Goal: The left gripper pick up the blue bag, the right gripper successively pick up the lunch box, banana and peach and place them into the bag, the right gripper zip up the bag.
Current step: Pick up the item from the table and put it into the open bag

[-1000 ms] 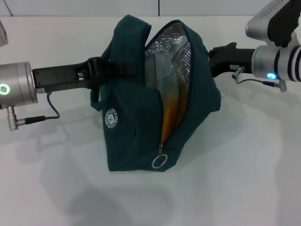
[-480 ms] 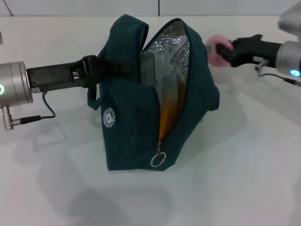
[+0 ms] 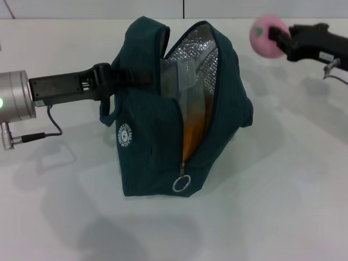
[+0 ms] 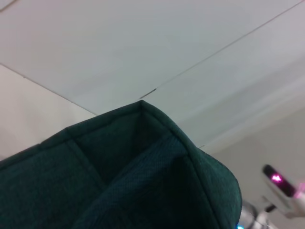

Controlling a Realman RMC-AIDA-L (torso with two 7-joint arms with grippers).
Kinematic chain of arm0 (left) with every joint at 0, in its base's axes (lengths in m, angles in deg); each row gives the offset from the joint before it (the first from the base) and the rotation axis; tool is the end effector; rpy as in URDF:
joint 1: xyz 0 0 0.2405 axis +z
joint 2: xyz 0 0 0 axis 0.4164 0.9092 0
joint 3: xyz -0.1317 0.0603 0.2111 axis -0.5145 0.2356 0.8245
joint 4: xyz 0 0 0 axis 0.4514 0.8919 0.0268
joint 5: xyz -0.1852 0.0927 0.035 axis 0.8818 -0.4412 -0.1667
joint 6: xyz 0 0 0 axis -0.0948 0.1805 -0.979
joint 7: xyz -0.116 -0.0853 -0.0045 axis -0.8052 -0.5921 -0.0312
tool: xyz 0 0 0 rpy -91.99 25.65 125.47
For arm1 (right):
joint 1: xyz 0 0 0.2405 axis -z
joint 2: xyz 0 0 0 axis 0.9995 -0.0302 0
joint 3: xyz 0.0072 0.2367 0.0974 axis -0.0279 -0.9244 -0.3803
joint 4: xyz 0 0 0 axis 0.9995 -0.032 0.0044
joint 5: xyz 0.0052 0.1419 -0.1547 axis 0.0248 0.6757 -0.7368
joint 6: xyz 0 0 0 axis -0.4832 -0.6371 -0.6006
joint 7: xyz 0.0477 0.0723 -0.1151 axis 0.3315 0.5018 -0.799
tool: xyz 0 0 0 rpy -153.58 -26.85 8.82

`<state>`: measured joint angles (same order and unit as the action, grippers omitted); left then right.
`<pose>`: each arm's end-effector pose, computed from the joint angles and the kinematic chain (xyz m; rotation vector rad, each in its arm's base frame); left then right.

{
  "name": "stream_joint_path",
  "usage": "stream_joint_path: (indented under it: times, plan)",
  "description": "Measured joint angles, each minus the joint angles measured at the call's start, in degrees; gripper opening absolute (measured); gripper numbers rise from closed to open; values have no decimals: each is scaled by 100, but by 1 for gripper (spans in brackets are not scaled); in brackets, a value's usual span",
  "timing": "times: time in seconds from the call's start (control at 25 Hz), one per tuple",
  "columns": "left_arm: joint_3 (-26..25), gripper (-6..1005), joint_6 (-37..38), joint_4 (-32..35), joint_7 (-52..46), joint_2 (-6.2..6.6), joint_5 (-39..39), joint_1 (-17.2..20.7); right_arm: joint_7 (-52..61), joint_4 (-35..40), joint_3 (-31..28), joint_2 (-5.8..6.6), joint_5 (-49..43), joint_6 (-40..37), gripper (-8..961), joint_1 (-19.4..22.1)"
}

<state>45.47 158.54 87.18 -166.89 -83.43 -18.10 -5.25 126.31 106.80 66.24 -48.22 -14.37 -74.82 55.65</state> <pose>-0.2324 0.3352 0.0263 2.3876 1.6632 1.0583 0.2280 0.4159 0.0107 -2.2889 0.5499 0.7176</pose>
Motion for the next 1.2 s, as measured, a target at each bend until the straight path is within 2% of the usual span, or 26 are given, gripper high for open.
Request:
stream_joint_path:
  times: [0.28, 0.56, 0.92, 1.2]
  plan:
    - [-48, 36, 12, 0, 4, 3, 23, 55, -161, 582, -21, 24, 729, -1598, 62, 338]
    - [-49, 36, 14, 0, 5, -13, 26, 59, -238, 643, 36, -2, 911, -2391, 52, 218]
    - [-38, 36, 14, 0, 5, -39, 26, 53, -293, 542, 616, -16, 925, -2346, 58, -213]
    - [-49, 36, 12, 0, 5, -41, 26, 54, -294, 159, 835, -10, 903, -2199, 63, -526]
